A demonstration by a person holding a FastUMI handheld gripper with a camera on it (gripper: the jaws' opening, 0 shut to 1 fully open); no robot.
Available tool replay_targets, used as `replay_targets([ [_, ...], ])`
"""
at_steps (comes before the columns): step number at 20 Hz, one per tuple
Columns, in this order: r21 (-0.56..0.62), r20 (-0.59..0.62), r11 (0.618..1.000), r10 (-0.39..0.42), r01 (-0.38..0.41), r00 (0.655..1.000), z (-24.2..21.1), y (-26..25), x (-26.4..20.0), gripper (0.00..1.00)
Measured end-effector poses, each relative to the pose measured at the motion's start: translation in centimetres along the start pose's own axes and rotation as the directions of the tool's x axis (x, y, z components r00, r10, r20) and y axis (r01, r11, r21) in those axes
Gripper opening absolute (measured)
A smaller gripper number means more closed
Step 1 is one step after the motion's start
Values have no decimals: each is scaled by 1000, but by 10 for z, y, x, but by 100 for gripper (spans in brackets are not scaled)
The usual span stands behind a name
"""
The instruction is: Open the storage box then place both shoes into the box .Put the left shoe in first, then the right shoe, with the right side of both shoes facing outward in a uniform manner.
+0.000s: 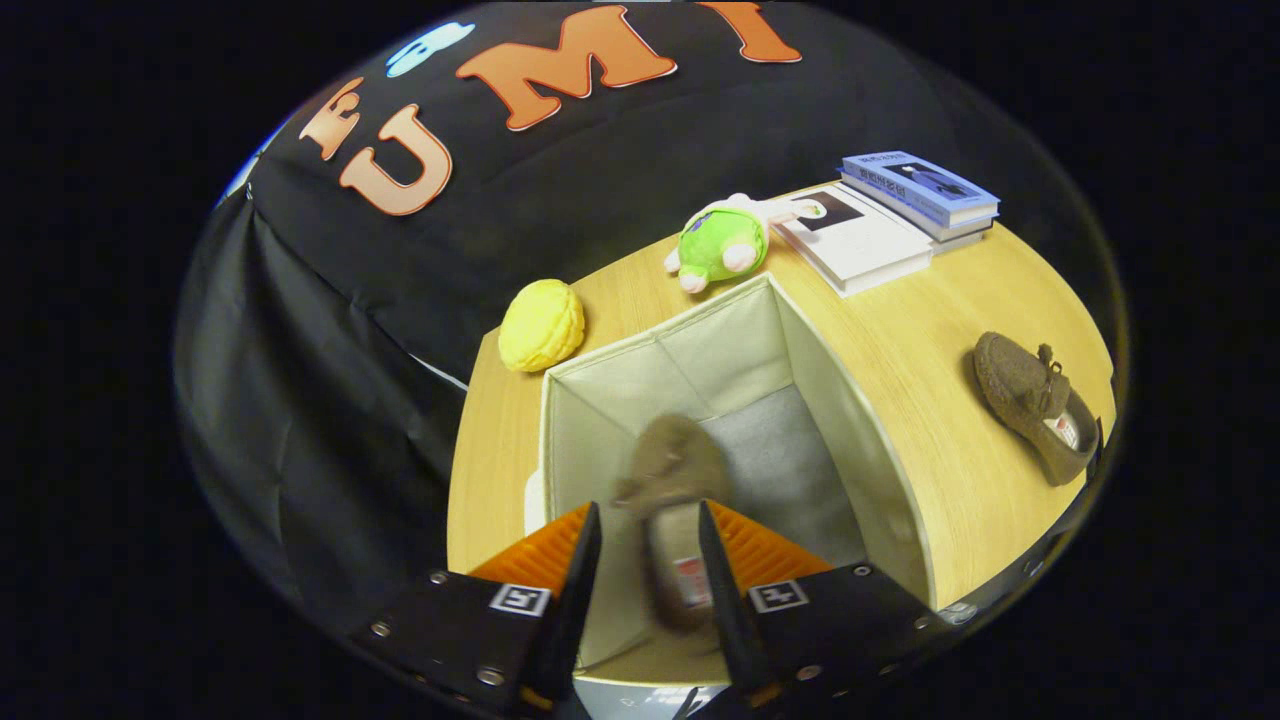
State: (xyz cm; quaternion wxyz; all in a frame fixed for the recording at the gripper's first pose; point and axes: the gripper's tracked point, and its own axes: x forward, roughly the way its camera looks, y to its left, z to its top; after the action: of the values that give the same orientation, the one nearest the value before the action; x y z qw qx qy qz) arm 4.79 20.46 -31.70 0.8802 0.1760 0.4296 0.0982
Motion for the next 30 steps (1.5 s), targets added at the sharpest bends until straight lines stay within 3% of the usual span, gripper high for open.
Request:
replay_targets([
  [2, -40, 33, 999, -32, 33, 999, 9, -8, -3, 87],
  [3, -59, 46, 997, -38, 41, 998, 13, -12, -5, 96],
  [4, -68, 59, 997, -38, 42, 998, 18, -15, -7, 99],
  [14, -32, 182, 995, -92, 100, 979, 73, -87, -54, 99],
  [23, 67, 247, 963, -268, 259, 931, 111, -224, -100, 98],
  [30, 111, 198, 929, -369, 353, 908, 105, -321, -111, 99],
])
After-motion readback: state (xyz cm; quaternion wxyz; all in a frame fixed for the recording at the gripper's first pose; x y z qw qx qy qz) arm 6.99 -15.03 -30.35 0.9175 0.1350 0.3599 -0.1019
